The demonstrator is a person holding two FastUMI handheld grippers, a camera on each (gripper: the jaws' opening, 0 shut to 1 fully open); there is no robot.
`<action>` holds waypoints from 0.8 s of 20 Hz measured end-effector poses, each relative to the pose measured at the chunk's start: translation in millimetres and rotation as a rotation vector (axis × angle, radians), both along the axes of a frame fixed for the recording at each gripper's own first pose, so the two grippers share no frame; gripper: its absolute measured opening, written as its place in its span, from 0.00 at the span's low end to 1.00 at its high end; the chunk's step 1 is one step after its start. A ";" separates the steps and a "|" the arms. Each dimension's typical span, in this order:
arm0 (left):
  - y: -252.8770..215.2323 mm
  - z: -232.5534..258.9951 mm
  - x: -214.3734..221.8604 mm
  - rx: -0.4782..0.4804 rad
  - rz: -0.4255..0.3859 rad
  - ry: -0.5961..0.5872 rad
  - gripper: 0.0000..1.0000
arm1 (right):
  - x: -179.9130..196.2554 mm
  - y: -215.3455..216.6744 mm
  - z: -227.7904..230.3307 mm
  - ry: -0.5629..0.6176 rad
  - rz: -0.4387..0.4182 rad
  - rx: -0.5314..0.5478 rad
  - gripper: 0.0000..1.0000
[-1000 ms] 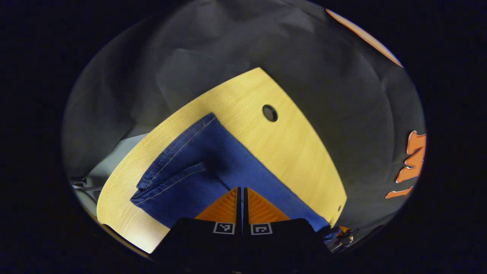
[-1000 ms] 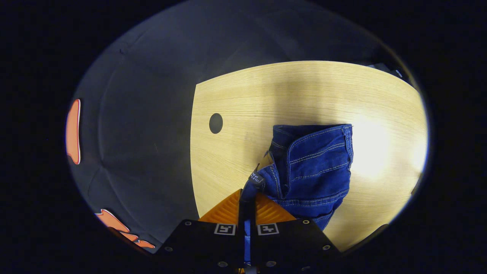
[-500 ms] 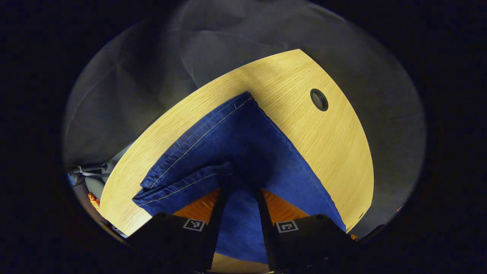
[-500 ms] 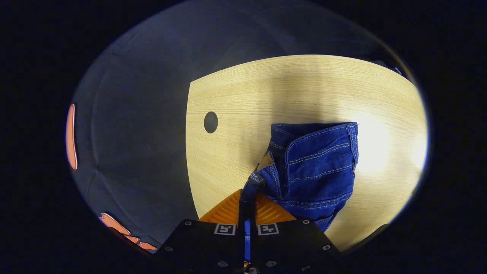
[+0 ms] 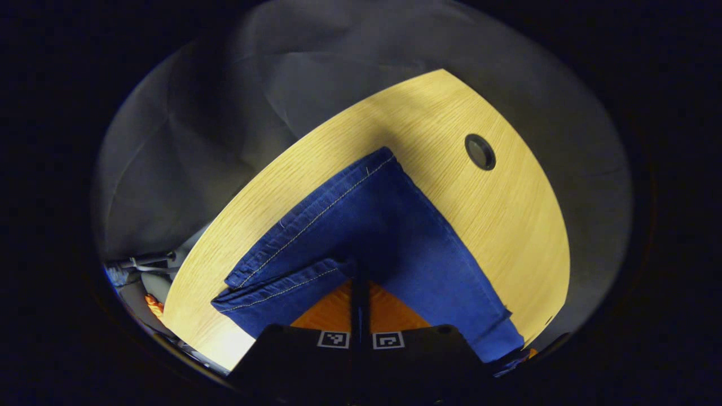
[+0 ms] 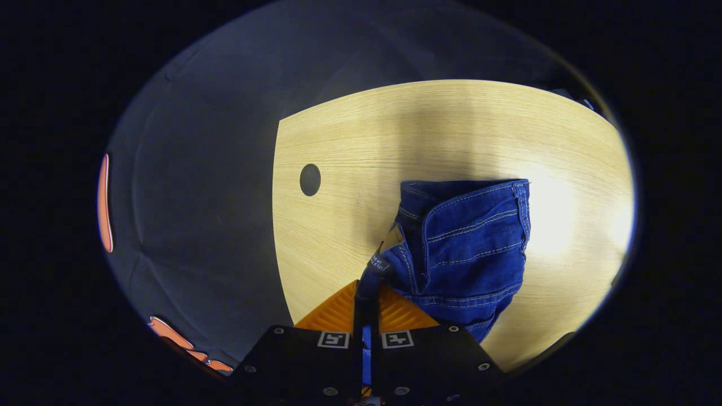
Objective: Grasp the waist and the cuffs of the jeans and fold them to make the two legs overlap; first hold the waist and fold one-third of the jeans toward the cuffs, then hold the cuffs and fold the remaining one-third in the same direction to finish folding.
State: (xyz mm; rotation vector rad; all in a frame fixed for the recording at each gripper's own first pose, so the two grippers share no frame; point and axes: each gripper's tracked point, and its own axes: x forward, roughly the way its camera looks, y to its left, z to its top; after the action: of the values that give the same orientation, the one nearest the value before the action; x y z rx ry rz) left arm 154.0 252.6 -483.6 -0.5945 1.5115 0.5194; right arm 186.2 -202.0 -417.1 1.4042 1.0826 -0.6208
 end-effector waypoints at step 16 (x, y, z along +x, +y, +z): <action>27.7 81.7 109.6 0.101 -0.034 -0.429 0.31 | 14.3 -11.8 18.9 -0.022 -0.060 0.047 0.23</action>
State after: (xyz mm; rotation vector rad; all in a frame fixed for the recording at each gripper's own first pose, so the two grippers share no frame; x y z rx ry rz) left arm 263.6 280.3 -401.9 -0.5591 1.0809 0.4085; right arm 200.5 -213.8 -398.2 1.4853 1.0466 -0.6250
